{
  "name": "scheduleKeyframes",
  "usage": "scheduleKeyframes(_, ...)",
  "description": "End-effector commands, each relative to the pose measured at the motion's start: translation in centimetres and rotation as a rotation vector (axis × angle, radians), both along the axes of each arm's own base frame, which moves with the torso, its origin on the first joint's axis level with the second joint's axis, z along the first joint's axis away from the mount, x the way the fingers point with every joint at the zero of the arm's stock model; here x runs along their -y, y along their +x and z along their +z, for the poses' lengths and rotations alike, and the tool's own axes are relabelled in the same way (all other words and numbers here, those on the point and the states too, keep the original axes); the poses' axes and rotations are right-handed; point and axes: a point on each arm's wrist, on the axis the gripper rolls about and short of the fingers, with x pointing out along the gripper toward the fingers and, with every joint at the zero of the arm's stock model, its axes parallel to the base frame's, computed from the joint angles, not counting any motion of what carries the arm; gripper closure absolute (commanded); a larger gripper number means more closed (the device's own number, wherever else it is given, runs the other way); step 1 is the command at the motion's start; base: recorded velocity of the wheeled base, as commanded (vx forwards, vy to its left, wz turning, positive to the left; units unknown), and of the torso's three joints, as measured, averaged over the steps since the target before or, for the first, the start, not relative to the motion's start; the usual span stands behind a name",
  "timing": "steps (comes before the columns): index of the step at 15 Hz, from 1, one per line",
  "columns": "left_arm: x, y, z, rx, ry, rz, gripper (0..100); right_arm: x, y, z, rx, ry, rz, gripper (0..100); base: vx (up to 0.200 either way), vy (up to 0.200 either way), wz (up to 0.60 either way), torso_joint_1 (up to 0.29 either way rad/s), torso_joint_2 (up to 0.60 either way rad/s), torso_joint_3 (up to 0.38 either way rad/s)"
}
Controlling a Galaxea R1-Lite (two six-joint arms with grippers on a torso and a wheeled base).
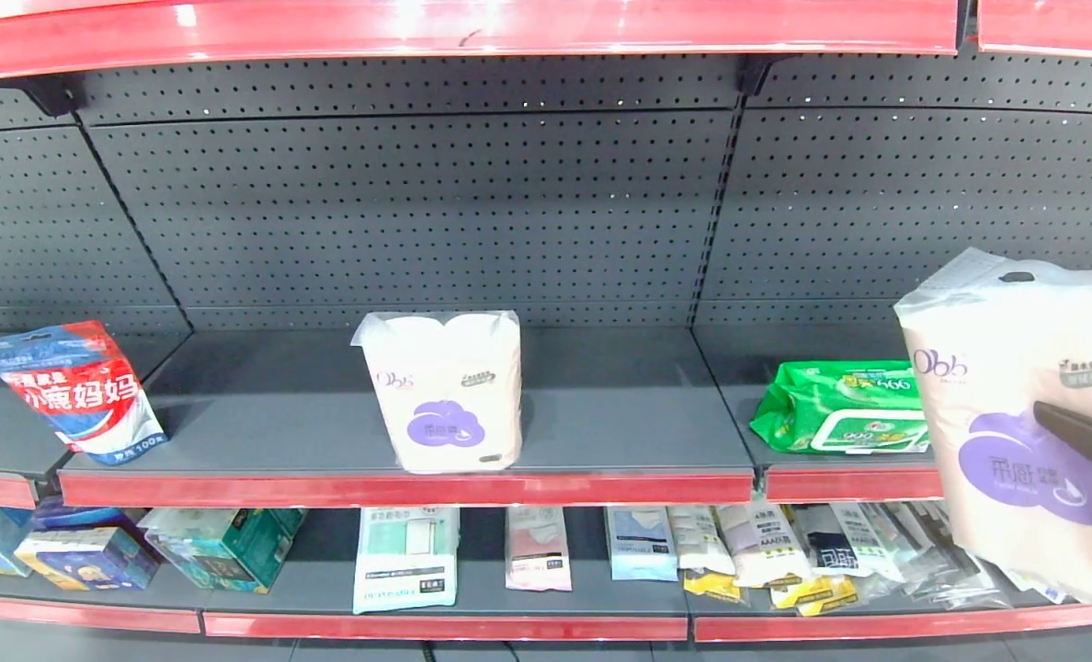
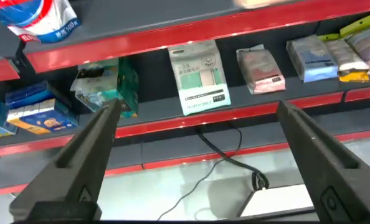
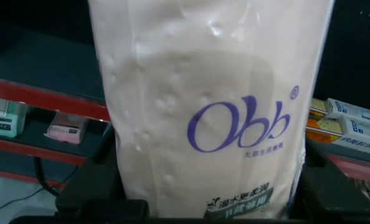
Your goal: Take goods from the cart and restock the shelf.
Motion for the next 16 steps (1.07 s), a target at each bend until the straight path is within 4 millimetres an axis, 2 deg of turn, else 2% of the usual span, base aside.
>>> scheduleKeyframes(1, 0.0, -0.5, -0.6, 0.03, -0.002, -0.001, 0, 0.0, 0.5, -0.3, -0.022, -0.001, 0.0, 100, 0.0, 0.0, 0.6, -0.002, 0.0, -0.002)
scheduleKeyframes(6, 0.0, -0.6, -1.1, 0.034, -0.003, -0.004, 0, -0.1, 1.2, 0.0, -0.019, 0.006, -0.002, 100, 0.0, 0.0, 0.6, 0.009, 0.0, 0.001)
scheduleKeyframes(9, -0.1, -1.0, -1.8, 0.055, -0.01, -0.03, 0, 0.0, 1.3, 0.3, -0.012, 0.011, -0.01, 100, 0.0, 0.0, 0.0, 0.0, 0.0, 0.0)
scheduleKeyframes(12, -0.1, -1.3, -2.2, 0.087, -0.016, -0.025, 0, 0.1, 3.1, 0.6, -0.023, 0.051, -0.025, 100, 0.0, 0.0, 0.0, 0.0, 0.0, 0.0)
scheduleKeyframes(14, -0.1, -1.7, -2.5, 0.121, -0.08, -0.002, 0, -0.2, 6.2, 0.6, -0.014, 0.093, 0.024, 100, 0.0, 0.0, 0.0, 0.0, 0.0, 0.0)
scheduleKeyframes(16, -0.1, -1.3, -2.8, 0.149, -0.116, 0.015, 0, -0.3, 7.6, 0.1, -0.027, 0.101, 0.058, 100, 0.0, 0.0, 0.0, 0.0, 0.0, 0.0)
